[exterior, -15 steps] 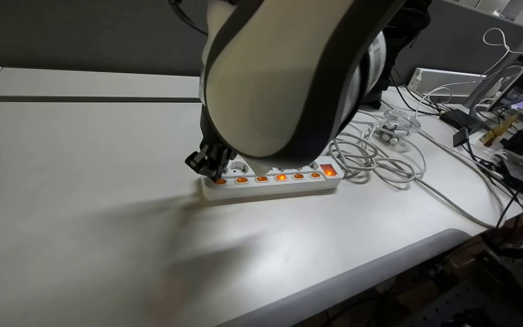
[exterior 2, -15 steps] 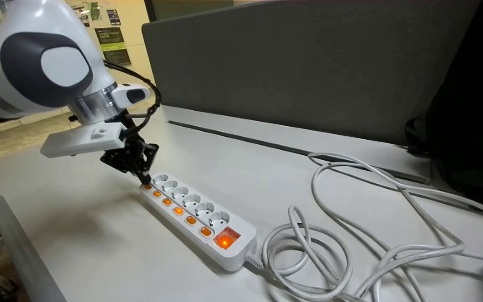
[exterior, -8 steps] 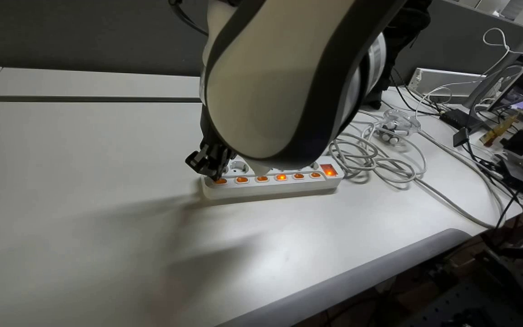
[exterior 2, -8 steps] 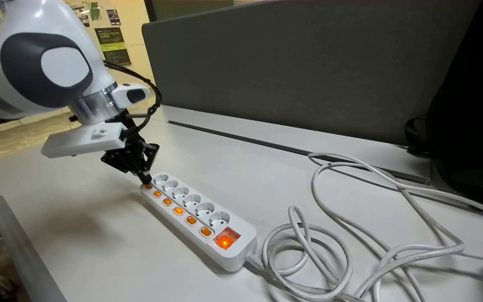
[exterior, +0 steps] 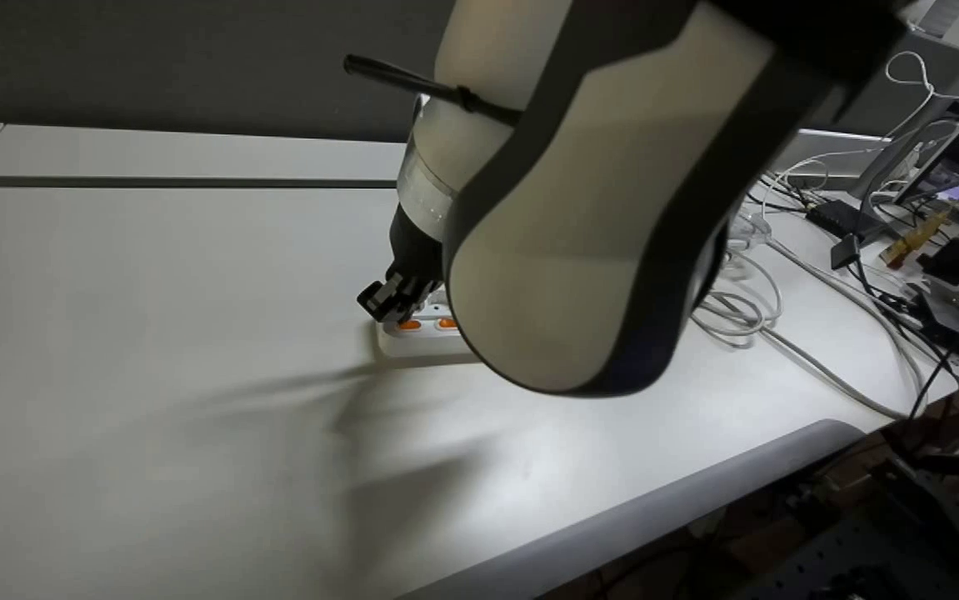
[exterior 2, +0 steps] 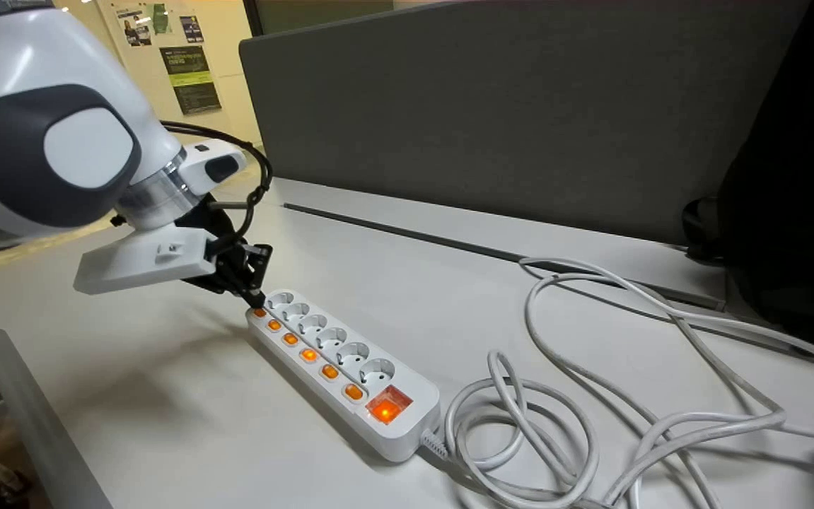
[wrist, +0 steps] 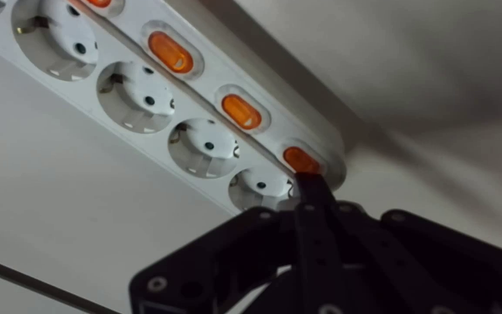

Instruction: Turn on the first switch on the left side of the extension cable

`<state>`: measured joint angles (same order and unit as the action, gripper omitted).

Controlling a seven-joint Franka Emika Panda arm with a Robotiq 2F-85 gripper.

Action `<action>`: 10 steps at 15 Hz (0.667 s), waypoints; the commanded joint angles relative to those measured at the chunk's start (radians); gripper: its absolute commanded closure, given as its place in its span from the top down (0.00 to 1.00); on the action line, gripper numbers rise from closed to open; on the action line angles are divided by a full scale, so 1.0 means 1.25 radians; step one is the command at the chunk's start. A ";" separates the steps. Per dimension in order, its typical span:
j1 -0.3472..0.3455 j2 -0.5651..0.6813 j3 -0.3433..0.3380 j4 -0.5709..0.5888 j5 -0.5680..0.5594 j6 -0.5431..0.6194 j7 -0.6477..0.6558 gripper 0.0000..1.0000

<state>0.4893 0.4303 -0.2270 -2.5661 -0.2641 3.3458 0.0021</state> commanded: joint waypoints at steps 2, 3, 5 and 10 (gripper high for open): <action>0.089 0.038 -0.075 -0.062 0.066 0.094 0.004 0.00; 0.063 0.030 -0.027 -0.073 0.156 0.090 -0.061 0.00; 0.110 0.035 -0.049 -0.079 0.258 0.072 -0.090 0.00; 0.181 0.042 -0.074 -0.067 0.418 0.012 -0.114 0.00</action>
<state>0.6651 0.4473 -0.2860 -2.6446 0.1836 3.4359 -0.1420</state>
